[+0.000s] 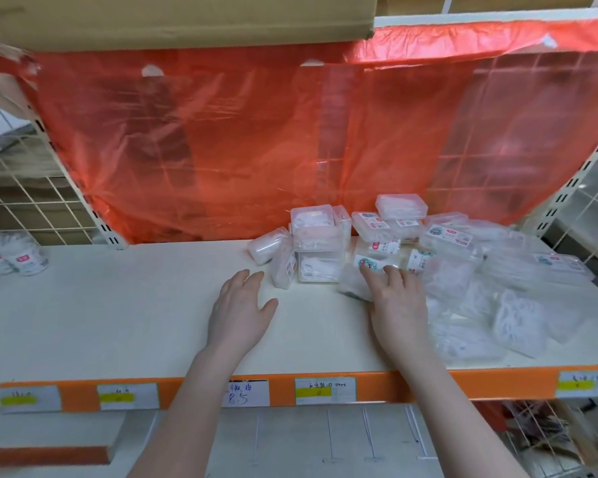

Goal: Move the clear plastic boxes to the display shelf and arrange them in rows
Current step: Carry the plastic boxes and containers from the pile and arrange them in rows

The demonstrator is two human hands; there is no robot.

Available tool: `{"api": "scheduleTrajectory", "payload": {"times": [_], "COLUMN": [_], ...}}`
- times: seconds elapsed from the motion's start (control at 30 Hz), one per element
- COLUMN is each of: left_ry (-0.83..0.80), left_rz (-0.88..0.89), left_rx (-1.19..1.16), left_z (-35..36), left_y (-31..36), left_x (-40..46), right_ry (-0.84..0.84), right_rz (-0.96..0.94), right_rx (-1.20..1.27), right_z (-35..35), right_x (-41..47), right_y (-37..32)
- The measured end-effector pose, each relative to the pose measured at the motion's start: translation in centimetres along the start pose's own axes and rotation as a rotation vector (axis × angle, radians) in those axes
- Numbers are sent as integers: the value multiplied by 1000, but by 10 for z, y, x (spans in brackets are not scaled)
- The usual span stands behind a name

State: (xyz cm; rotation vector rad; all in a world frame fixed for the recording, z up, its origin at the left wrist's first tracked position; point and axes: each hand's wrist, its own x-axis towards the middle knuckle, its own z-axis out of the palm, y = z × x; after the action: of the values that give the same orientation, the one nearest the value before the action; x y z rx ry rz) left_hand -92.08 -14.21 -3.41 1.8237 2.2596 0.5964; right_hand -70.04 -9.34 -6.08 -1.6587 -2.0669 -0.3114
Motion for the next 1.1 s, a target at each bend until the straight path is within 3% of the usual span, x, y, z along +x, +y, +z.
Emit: {"api": "scheduleTrajectory", "payload": {"times": [0.17,0.47,0.83,1.1], "left_ry": [-2,-5,10,-5], "left_rz": [25,53,145,190], "left_rx": [-15,-60,-94,-50], "left_z": [-2,-4,-8,-9], "left_y": [-8,-12,-10,-9], "left_x": [4,13,30,45], "right_ry": [-101,-291,-457,-468], "right_rz": [16,66,-101,-83], "right_rx": [11,397,145,149], "right_z": [-4,-45,-60,-56], "right_x": [5,22,37,36], "right_y": [1,1,-12,-14]}}
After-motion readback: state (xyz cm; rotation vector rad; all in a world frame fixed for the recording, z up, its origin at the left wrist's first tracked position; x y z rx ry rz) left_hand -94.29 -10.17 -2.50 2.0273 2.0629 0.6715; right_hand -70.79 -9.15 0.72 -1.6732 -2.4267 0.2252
